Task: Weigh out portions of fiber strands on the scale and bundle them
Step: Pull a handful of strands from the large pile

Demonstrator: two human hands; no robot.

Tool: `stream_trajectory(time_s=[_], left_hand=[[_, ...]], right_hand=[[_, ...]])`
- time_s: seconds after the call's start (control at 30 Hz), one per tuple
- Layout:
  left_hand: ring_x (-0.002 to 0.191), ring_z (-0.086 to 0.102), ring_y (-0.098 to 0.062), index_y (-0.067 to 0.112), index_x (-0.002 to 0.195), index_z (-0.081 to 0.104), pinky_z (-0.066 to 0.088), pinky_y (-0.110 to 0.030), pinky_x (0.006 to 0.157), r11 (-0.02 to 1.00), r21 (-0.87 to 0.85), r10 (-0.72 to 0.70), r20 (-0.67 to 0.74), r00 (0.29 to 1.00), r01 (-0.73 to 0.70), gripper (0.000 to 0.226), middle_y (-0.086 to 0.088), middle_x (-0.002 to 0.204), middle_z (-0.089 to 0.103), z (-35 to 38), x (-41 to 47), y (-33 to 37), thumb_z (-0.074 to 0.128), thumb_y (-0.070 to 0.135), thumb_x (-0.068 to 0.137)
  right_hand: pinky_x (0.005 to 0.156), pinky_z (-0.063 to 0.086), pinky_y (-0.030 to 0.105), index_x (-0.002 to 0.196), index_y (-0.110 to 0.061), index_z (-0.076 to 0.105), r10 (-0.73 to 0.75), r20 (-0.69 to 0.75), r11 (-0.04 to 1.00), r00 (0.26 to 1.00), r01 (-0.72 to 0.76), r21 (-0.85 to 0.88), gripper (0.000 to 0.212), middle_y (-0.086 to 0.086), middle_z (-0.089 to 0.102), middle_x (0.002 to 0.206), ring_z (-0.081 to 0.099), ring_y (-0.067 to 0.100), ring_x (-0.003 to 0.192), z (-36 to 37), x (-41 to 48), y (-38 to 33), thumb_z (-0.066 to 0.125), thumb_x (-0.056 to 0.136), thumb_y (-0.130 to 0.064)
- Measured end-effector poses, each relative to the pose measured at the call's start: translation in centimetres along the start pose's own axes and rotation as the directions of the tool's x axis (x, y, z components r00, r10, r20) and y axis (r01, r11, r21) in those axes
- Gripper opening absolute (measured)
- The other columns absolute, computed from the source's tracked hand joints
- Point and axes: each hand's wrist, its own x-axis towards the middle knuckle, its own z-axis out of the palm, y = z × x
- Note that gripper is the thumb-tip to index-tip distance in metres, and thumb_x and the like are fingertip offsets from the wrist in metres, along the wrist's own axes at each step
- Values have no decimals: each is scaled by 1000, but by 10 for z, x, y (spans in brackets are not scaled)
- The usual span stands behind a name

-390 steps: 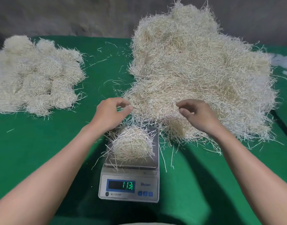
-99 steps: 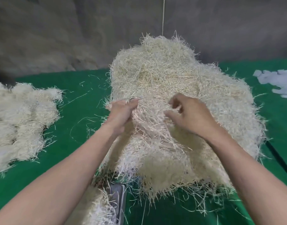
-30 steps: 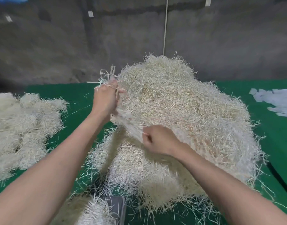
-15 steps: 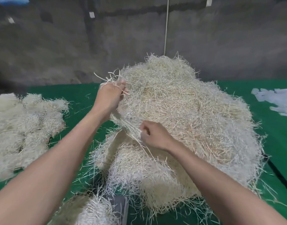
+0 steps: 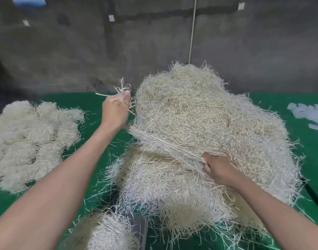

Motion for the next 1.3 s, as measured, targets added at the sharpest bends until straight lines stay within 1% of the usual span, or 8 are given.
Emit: stream_trajectory(time_s=[0.37,0.5,0.63,0.73,0.87,1.0,1.17,1.3], left_hand=[[44,47,6,20,54,57,33,-5,43,968,180,141,177,974,-173,38,12,55,53,0,-3,18,59,21,92],[51,52,13,31,53,60,40,-5,53,936,180,248,275,929,-303,33,21,53,59,-2,-7,32,68,24,85],[98,60,-7,27,122,58,44,-21,87,824,325,88,736,671,-465,46,8,115,63,30,-42,25,73,30,79],[77,62,-15,15,99,61,51,-22,67,829,354,-116,867,485,-434,12,-2,88,64,66,-67,11,59,24,90],[61,48,-10,14,71,57,46,-19,61,981,161,-190,749,635,104,23,7,73,57,67,-53,-2,54,22,93],[64,54,-10,11,79,61,44,-29,66,759,-275,-235,730,642,590,9,2,75,61,78,-48,8,61,19,80],[53,61,-19,8,66,68,56,-36,60,476,-471,-332,685,648,742,12,-6,67,65,98,-55,20,61,10,76],[75,61,-24,6,73,61,52,-49,84,541,-493,-353,603,716,682,4,-11,89,62,94,-45,22,61,6,76]], right_hand=[[84,41,19,123,-21,51,-37,-193,916,980,111,385,38,-16,48,104,51,4,96,-57,17,-64,61,86,-25],[88,48,31,108,-15,54,-101,30,962,994,90,257,22,-6,53,98,52,12,88,-45,36,-94,55,91,-30],[61,51,22,76,-21,61,-49,14,666,999,22,746,16,-7,63,73,60,7,65,-52,39,-100,56,91,-16],[59,48,17,74,-22,65,-37,-25,568,999,42,822,22,-9,65,72,62,4,64,-66,33,-92,60,85,-4],[65,54,30,84,-13,52,39,28,763,999,-48,645,10,6,58,87,59,11,66,-65,25,-56,53,90,-5],[59,51,16,78,-17,45,92,33,725,995,-90,683,22,-1,55,89,59,1,62,-66,27,-37,44,95,-4],[89,51,30,66,-17,48,155,63,837,986,-165,521,31,0,61,102,61,9,85,-64,31,-24,42,95,-9],[60,43,23,69,-14,48,307,131,904,943,-332,271,20,1,56,84,48,11,65,-50,27,1,47,89,-15]])
